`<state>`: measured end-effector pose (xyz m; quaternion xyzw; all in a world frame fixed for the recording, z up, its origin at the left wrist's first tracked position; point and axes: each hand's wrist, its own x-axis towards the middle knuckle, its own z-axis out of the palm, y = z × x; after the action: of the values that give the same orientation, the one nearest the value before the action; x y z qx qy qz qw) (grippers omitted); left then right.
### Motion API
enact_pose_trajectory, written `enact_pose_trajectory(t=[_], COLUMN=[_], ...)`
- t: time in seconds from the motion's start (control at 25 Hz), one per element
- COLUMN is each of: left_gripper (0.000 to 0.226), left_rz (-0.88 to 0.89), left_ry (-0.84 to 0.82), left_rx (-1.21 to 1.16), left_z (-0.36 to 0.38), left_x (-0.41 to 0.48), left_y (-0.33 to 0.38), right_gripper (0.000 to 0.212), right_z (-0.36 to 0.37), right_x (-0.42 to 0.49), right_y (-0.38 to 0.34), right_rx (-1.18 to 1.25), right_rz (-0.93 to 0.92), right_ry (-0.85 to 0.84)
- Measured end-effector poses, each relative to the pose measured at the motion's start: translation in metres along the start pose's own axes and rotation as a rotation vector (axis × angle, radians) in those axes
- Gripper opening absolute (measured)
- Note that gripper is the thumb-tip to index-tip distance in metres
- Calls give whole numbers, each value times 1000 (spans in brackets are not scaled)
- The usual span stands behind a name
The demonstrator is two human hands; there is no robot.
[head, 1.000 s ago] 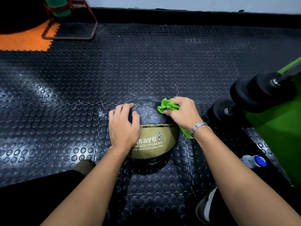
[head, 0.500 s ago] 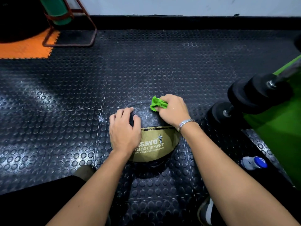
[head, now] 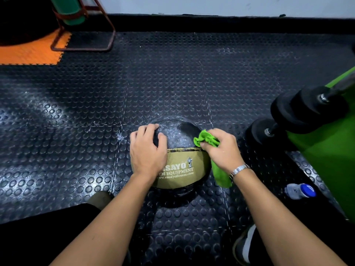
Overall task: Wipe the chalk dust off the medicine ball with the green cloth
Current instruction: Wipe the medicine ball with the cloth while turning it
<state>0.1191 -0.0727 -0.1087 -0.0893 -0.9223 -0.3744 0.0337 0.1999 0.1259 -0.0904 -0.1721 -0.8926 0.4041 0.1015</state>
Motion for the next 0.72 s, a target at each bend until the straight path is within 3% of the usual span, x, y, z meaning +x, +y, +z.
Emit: enact_pose_trajectory(t=[0.12, 0.32, 0.48, 0.52, 0.64, 0.72], left_gripper=[49, 48, 49, 49, 50, 52], left_rz=[-7, -23, -19, -14, -1, 5], left_ry=[-4, 11, -16, -15, -3, -4], left_rx=[10, -3, 43, 45, 24, 5], left_z=[1, -1, 5, 6, 2, 1], left_x=[0, 0, -2, -3, -4, -2], left_y=[2, -3, 4, 6, 3, 1], right_gripper=[9, 16, 7, 4, 16, 16], right_z=[3, 19, 15, 20, 25, 10], right_x=[13, -19, 16, 20, -3, -11], right_y=[-1, -18, -21, -31, -37, -26], right_rx=[-111, -39, -181, -189, -174, -159], right_rz=[80, -249, -9, -24, -297, -346], right_ry=[110, 29, 145, 136, 9, -22])
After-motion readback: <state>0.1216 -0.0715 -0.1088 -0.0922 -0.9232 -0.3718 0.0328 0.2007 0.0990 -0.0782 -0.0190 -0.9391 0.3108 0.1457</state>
